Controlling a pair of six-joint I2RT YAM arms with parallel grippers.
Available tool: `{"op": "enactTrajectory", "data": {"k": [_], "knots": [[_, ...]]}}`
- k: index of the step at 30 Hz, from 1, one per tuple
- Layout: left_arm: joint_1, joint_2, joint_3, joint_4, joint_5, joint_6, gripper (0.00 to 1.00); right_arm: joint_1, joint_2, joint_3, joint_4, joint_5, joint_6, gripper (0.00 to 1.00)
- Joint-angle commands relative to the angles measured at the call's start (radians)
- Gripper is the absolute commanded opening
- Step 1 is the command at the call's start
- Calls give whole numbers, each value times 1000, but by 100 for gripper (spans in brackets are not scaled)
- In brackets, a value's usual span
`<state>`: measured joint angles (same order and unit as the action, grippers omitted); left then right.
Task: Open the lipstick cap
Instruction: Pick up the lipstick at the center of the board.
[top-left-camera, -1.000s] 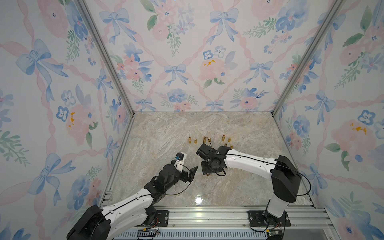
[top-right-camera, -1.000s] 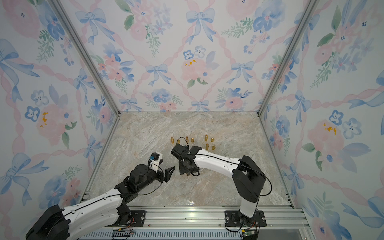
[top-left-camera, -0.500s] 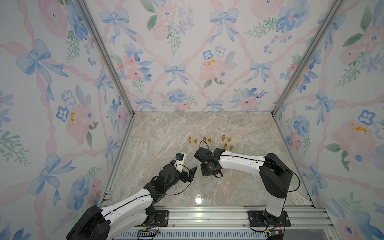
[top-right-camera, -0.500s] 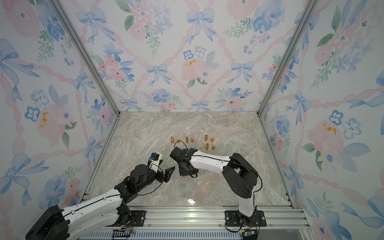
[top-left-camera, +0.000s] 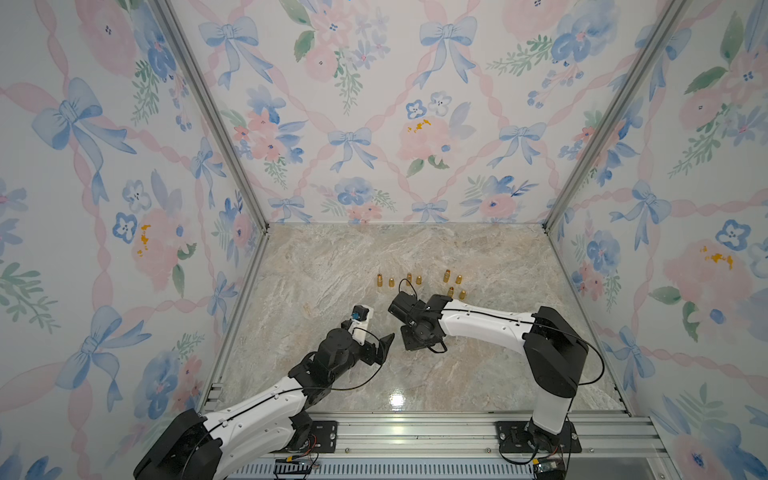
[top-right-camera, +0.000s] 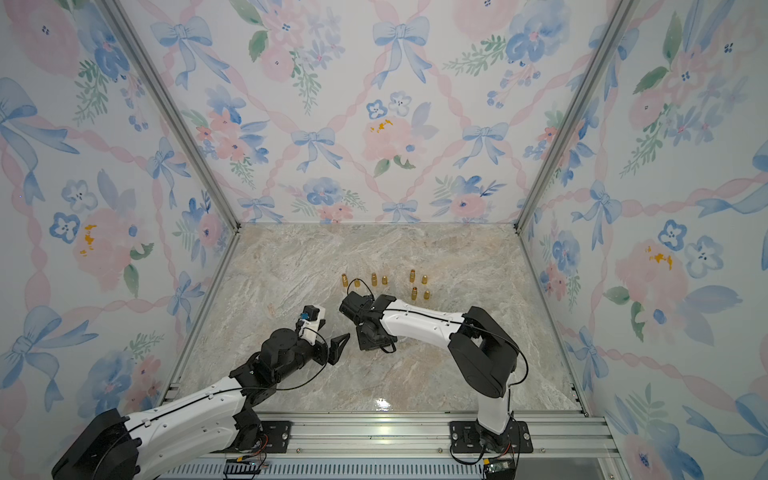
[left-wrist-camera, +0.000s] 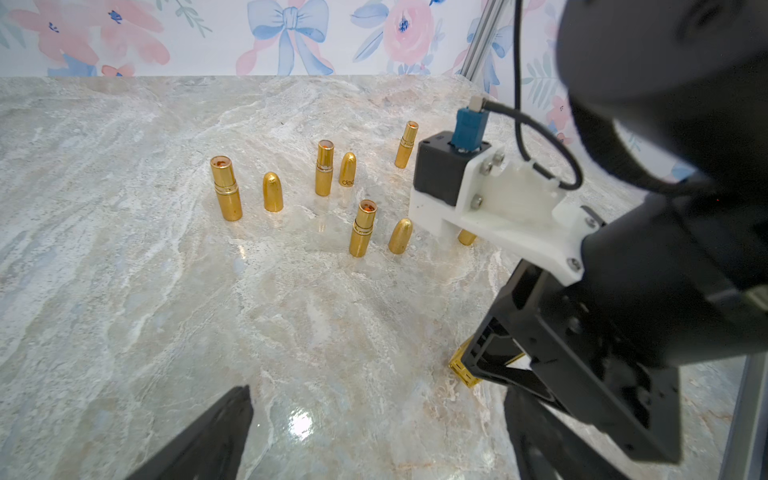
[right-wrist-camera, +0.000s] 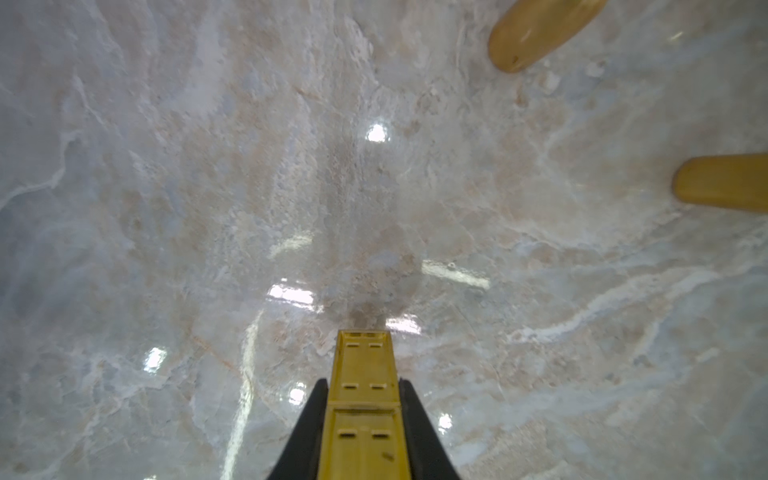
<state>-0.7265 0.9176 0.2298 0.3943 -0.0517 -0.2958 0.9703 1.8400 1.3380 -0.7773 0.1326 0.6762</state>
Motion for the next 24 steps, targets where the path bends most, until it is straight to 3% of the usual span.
{"op": "enactTrajectory", "data": {"k": [1,10,24], "knots": [[-13,6,25,27,36,67,98,-9,-81,66,-75,-34,-73,22],[-34,39,43,118,177,194,98,-86,-156,124,-119,-209,-183,22],[-57,204,127,215,305,287,70,-166,-200,159,-162,-427,-241,23]]}}
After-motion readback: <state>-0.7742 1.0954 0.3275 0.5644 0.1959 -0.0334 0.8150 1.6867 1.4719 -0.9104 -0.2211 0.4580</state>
